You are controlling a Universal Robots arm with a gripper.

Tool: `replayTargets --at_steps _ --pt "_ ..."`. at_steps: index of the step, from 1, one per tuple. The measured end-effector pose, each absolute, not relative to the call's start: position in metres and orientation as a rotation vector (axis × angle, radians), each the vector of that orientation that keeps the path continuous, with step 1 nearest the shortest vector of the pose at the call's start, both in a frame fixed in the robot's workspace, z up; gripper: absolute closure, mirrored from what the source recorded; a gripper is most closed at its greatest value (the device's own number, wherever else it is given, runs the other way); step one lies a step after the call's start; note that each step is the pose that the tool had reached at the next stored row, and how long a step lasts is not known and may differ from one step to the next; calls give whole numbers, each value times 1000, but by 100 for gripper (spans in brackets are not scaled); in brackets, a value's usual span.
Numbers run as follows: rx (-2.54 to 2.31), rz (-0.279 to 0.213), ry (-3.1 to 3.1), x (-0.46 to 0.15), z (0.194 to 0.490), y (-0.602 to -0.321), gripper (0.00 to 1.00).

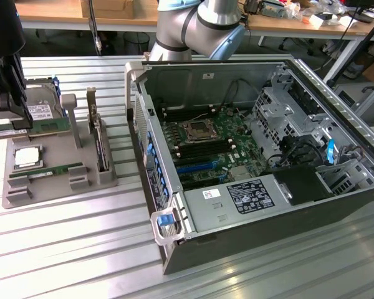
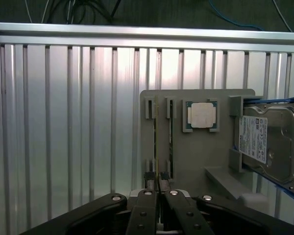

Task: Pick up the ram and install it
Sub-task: 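Pick up the ram and move it above insertion slot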

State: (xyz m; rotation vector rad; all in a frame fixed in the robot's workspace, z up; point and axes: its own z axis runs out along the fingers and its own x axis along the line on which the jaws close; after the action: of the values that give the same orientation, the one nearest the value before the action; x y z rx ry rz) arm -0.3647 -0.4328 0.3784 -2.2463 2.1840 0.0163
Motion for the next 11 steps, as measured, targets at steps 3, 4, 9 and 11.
replayTargets --at_steps 3,4,9,11 --pt "-2246 16 2184 -365 381 -433 88" --pt "-2246 16 2184 -365 381 -433 88" --pt "-2246 16 2184 -365 386 -433 88" --pt "-2246 16 2184 -365 388 -433 88"
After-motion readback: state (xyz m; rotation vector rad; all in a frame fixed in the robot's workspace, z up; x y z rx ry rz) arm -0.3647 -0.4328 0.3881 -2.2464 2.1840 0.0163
